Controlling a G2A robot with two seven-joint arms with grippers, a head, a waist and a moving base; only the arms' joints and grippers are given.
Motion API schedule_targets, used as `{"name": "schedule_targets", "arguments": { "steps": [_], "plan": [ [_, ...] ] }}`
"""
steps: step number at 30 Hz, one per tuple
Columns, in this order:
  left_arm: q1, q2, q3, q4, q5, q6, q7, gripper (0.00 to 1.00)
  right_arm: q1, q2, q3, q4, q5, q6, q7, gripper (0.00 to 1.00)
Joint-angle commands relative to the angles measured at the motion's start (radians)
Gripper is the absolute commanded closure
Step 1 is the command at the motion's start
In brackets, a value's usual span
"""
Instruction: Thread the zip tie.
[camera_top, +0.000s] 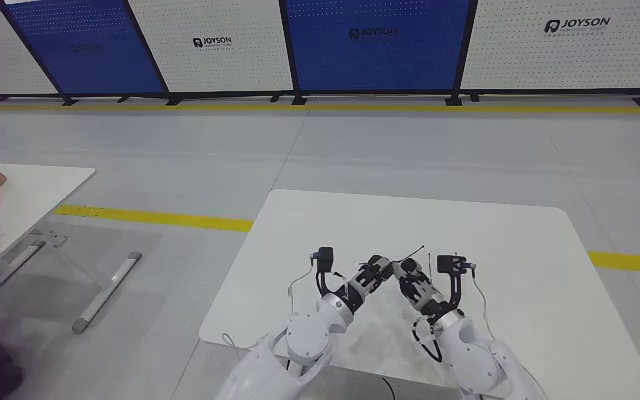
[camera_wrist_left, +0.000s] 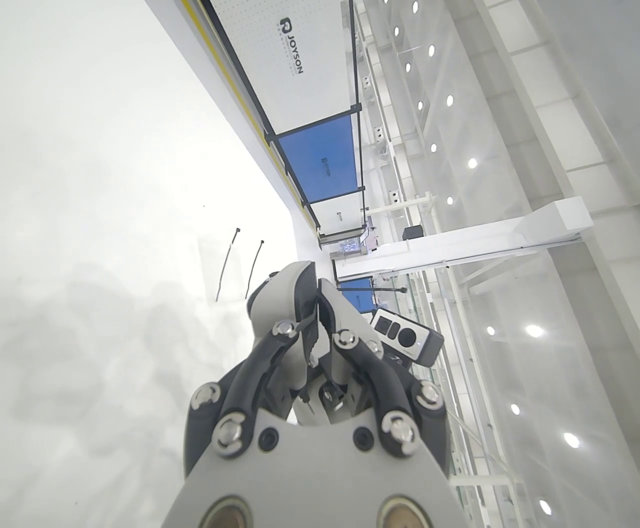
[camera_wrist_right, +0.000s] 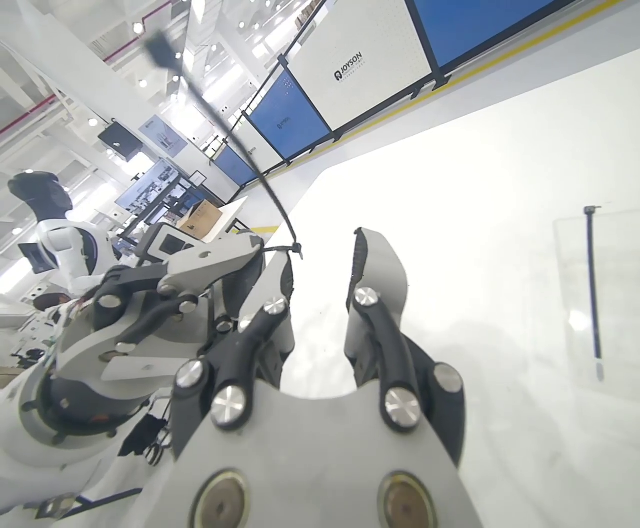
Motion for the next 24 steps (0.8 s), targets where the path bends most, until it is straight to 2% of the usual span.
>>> {"name": "schedule_targets", "arguments": {
  "steps": [1,5,24],
  "plan": [
    [0.000,0.000,0.002,0.001,0.001,0.002,0.001,1.00,0.001,0.000,0.000,0.001,0.001,0.000,0.001,0.76],
    [0.000,-0.001,0.005,0.002,0.005,0.004,0.002,1.00,0.003,0.000,0.000,0.002,0.001,-0.001,0.002,0.81],
    [-0.007,-0.006,0.013,0.010,0.014,0.015,0.012,1.00,0.012,0.002,-0.003,0.012,-0.004,-0.009,0.022,0.89]
  ]
}}
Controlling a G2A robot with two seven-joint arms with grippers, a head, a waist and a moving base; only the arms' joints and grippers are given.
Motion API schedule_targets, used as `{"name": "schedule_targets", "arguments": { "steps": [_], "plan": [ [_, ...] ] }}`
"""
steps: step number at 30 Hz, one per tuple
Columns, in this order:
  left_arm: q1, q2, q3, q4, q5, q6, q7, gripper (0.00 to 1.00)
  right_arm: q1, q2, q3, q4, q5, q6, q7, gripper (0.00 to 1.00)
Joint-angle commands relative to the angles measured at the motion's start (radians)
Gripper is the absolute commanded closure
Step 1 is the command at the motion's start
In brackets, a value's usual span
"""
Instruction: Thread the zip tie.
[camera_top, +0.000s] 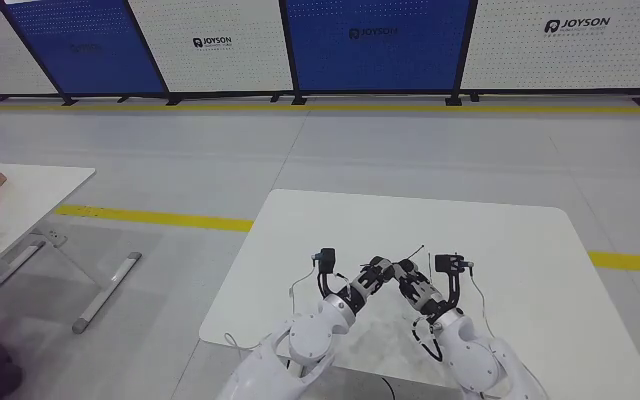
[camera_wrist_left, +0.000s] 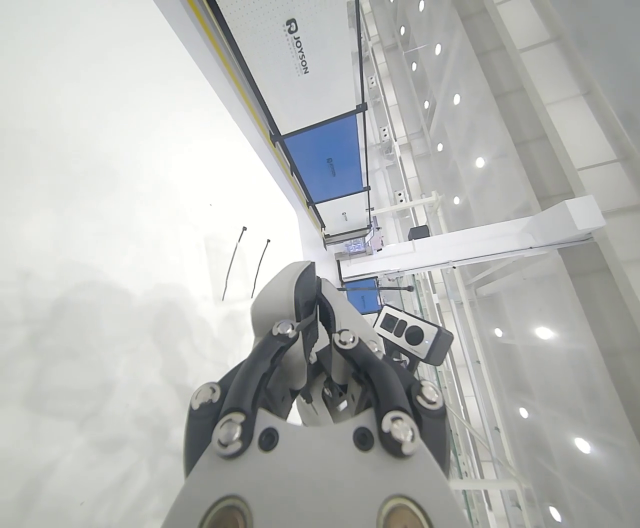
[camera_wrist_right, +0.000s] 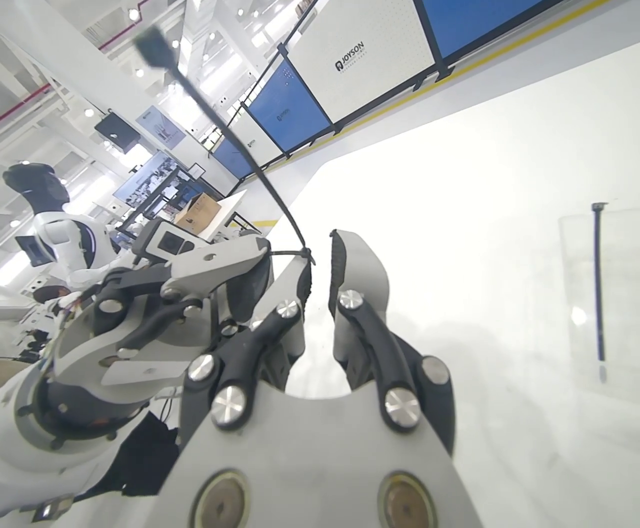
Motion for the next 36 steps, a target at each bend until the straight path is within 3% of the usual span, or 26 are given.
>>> {"name": "schedule_targets", "arguments": {
  "steps": [1,5,7,14,36],
  "plan": [
    [-0.001,0.000,0.000,0.000,0.000,0.002,0.000,1.00,0.000,0.000,0.000,-0.001,-0.003,-0.003,-0.001,0.89],
    [-0.002,-0.001,0.001,0.000,0.002,0.005,0.001,1.00,-0.002,0.001,0.000,-0.004,-0.009,-0.004,-0.001,0.92],
    [-0.002,-0.001,0.001,0.000,0.003,0.006,0.003,1.00,-0.003,0.002,0.000,-0.006,-0.011,-0.004,-0.002,1.00],
    [-0.002,-0.002,-0.001,0.000,0.002,0.007,0.005,1.00,-0.005,0.003,0.000,-0.010,-0.014,-0.002,-0.001,1.00],
    [0.008,-0.004,-0.013,-0.017,-0.014,-0.053,0.000,1.00,0.013,0.002,-0.025,0.012,-0.033,0.018,0.035,1.00]
  ]
}}
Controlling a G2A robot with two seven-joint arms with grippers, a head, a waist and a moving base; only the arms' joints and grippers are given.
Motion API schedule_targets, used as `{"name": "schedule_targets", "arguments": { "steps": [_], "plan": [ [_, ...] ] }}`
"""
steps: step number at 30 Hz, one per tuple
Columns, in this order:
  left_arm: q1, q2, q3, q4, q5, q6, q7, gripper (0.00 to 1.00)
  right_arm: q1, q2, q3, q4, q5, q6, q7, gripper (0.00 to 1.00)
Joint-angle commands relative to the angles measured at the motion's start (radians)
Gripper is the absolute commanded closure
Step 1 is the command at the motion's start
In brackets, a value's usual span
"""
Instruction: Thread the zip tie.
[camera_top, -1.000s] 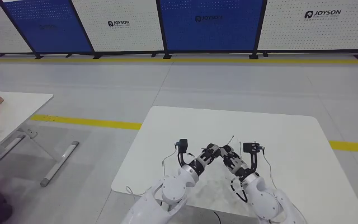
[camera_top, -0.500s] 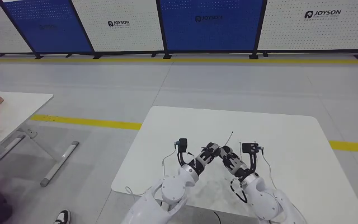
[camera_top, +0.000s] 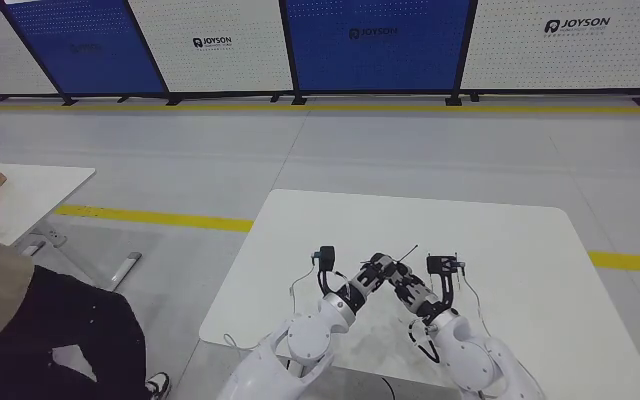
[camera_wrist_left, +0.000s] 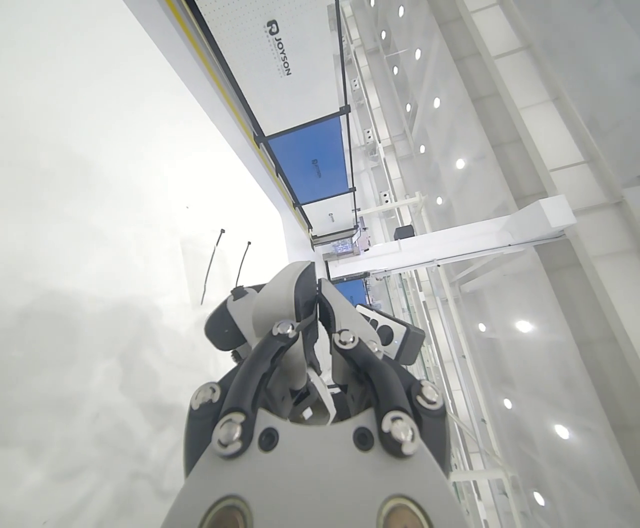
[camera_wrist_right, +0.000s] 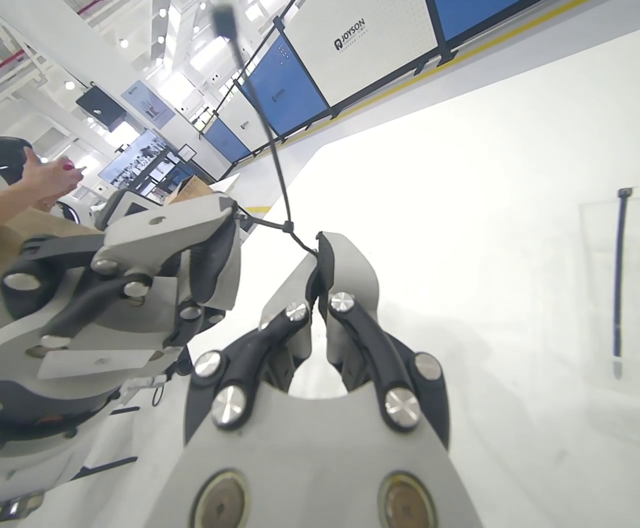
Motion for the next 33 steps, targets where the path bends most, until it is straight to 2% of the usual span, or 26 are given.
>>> {"name": "schedule_targets", "arguments": {
  "steps": [1,16,33],
  "plan": [
    [0.001,0.000,-0.002,-0.002,-0.004,-0.007,0.001,1.00,0.002,0.000,-0.002,0.003,-0.002,0.003,0.002,1.00],
    [0.025,0.002,-0.005,-0.042,0.005,-0.050,-0.010,1.00,0.007,-0.001,-0.013,0.022,-0.011,0.009,0.005,1.00],
    [0.064,0.007,-0.006,-0.099,0.036,-0.070,-0.016,1.00,0.006,0.000,-0.012,0.033,-0.011,0.011,0.002,1.00]
  ]
}}
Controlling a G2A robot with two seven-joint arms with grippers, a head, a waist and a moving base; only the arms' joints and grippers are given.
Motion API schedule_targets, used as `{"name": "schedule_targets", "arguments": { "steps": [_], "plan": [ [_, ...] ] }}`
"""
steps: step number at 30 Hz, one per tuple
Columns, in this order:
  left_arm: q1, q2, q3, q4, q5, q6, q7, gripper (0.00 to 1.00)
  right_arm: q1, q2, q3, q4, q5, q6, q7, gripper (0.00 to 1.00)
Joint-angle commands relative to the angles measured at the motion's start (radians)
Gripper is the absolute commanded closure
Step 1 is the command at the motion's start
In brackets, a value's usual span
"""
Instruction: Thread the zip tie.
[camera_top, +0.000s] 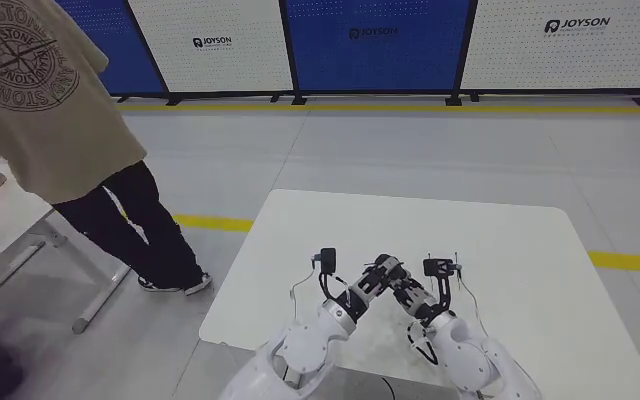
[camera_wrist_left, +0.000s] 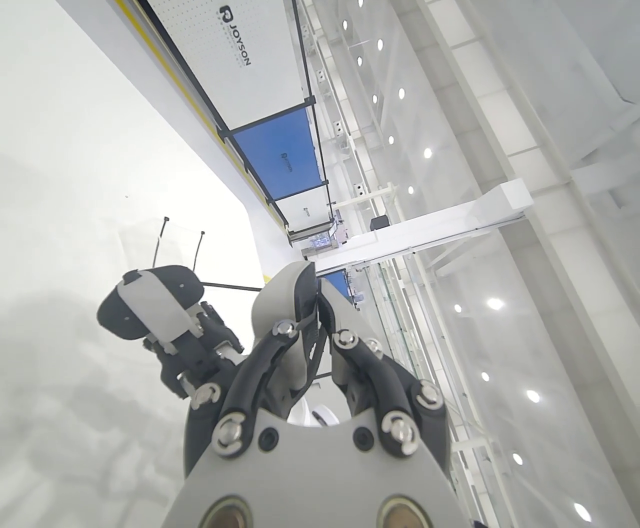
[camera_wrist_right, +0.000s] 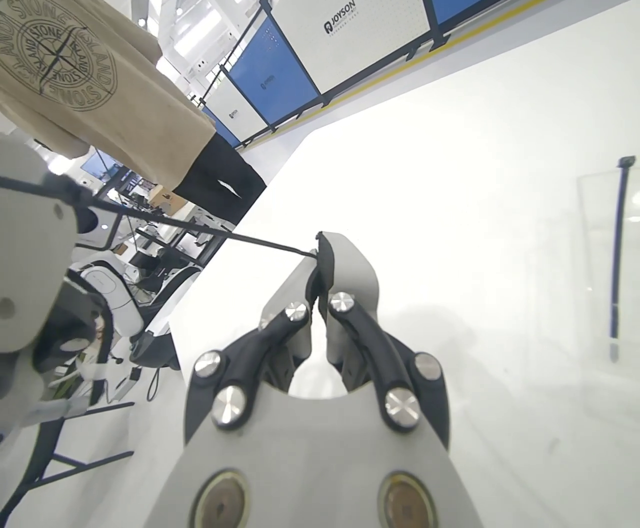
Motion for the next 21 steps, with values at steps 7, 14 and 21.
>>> {"name": "schedule_targets", "arguments": {
  "steps": [7,14,21],
  "plan": [
    [-0.005,-0.001,-0.004,0.008,0.023,0.020,0.036,1.00,-0.002,0.000,0.005,-0.002,0.019,-0.004,-0.007,0.55],
    [-0.016,-0.007,-0.019,0.047,0.027,0.013,0.128,1.00,-0.052,0.011,0.075,-0.056,0.086,-0.027,-0.044,0.00],
    [-0.012,0.000,-0.065,0.060,0.026,0.040,0.105,1.00,-0.133,0.020,0.196,-0.126,0.302,-0.112,-0.126,0.00]
  ]
}}
